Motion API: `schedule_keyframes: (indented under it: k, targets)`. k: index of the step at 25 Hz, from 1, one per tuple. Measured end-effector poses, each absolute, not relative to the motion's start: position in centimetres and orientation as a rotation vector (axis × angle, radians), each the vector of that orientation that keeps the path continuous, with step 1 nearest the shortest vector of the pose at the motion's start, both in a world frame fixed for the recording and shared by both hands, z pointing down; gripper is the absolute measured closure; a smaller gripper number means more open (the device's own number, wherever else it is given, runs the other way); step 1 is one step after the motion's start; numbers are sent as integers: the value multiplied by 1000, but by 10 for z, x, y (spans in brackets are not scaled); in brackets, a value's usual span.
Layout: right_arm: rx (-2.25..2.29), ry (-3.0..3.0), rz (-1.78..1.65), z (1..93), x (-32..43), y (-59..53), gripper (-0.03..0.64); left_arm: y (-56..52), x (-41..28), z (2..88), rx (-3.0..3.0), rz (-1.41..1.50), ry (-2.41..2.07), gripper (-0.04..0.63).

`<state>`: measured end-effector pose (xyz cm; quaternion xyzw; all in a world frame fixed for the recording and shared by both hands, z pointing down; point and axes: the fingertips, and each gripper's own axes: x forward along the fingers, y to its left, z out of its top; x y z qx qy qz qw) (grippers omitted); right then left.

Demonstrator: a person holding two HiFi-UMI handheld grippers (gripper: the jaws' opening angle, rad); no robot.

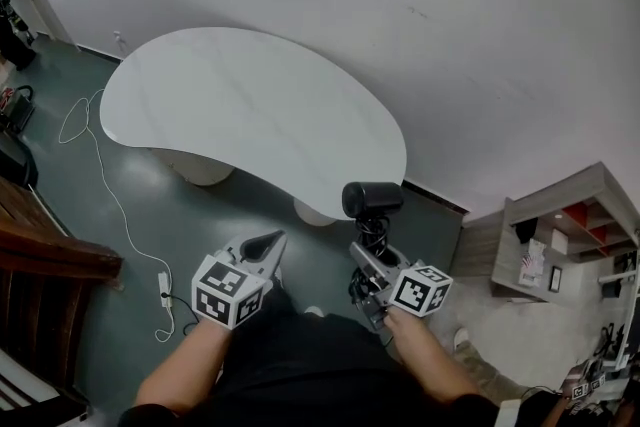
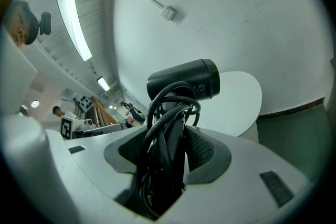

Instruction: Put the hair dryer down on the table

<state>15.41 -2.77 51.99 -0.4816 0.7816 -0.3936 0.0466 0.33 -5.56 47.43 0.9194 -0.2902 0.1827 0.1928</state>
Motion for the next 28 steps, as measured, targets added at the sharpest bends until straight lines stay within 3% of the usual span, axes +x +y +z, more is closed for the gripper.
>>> schedule_keyframes:
  k: [28]
  targets:
    - [-1779,2364,-1324,595,113,-199,420,-208,-56,498,2606,560,-658,584]
